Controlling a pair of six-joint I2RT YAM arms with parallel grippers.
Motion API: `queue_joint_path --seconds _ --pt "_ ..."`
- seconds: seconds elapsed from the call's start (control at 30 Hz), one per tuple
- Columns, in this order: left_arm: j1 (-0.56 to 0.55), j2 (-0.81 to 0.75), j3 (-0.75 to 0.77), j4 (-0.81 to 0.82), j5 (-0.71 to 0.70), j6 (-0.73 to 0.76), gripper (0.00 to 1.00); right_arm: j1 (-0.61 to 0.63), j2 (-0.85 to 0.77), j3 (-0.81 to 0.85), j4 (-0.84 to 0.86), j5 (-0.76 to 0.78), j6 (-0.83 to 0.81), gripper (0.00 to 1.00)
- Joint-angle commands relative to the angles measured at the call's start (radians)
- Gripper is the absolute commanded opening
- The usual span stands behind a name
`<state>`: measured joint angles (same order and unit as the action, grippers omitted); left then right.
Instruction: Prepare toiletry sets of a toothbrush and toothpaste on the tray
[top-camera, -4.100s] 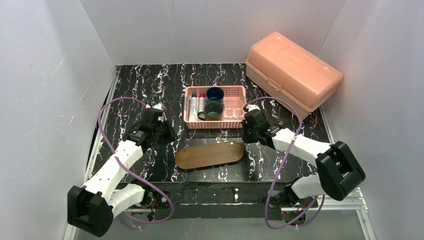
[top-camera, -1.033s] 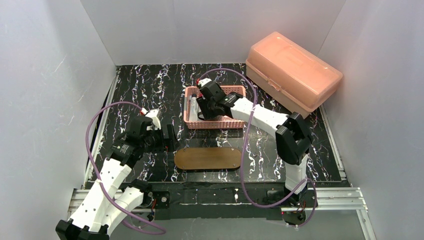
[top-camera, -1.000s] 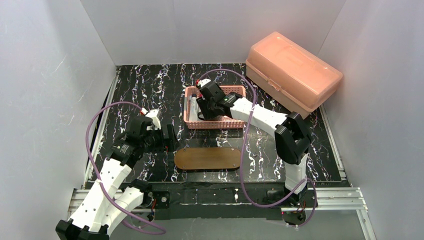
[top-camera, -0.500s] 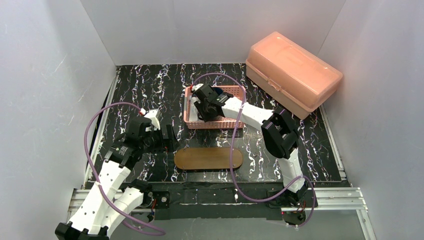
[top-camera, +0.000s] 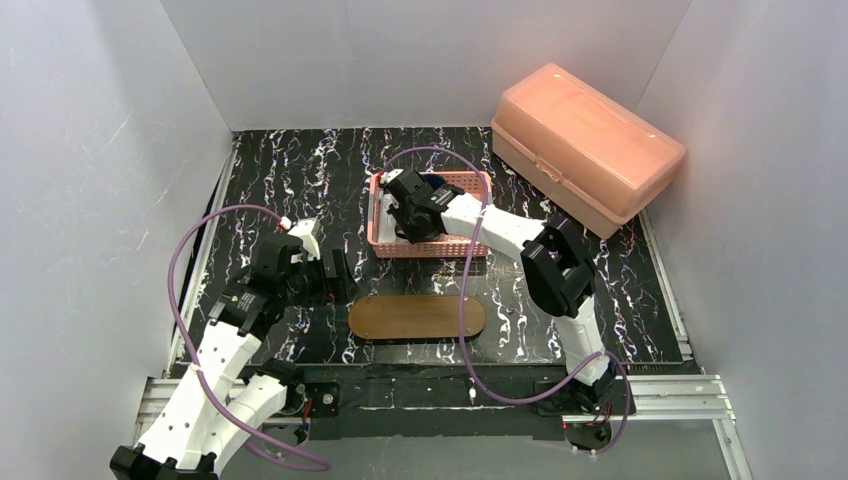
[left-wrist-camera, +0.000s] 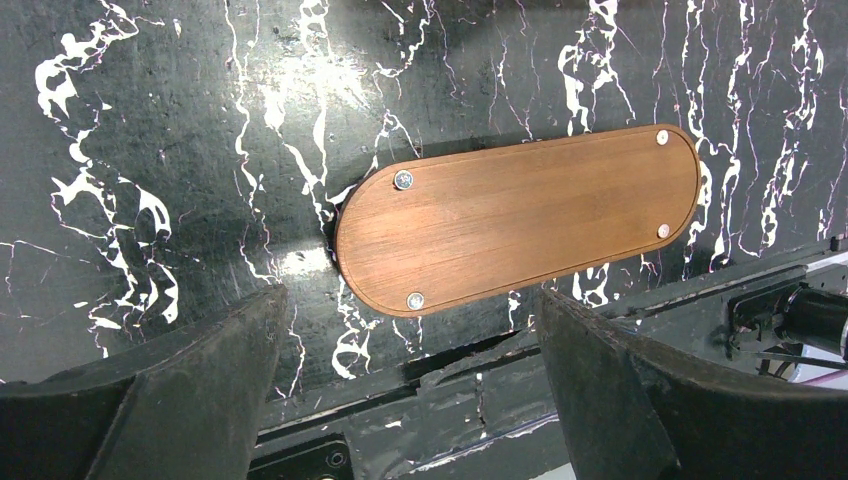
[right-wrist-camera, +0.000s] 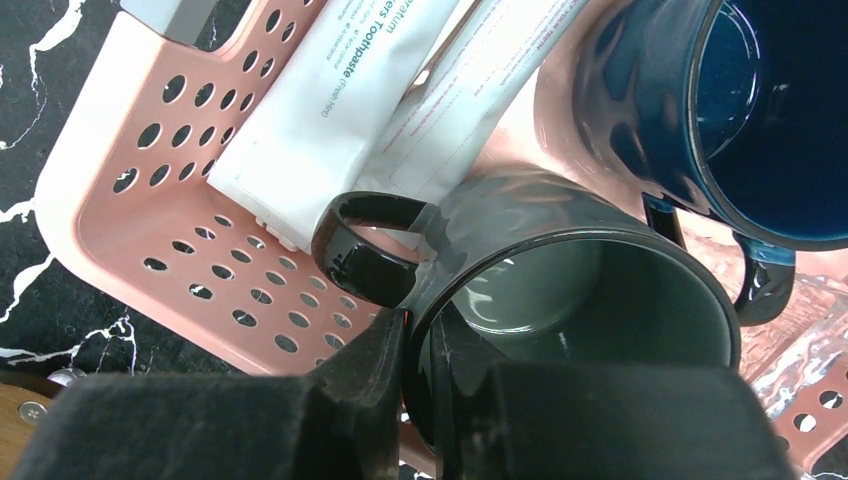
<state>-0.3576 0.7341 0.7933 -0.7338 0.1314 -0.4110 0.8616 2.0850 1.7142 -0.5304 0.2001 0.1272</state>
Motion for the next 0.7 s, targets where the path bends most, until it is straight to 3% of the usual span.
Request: queue_joint_path --seconds 0.0,0.67 --pt "-0.004 0.0 -0.003 -0.006 -0.005 0.012 0.94 -0.003 -0.001 0.086 -0.033 0.041 -0.025 0.01" --pt "-0.004 -0.027 -0.002 -0.012 -0.034 0.009 0.94 0.004 -0.117 0.188 -0.113 0.07 -0.011 0.01"
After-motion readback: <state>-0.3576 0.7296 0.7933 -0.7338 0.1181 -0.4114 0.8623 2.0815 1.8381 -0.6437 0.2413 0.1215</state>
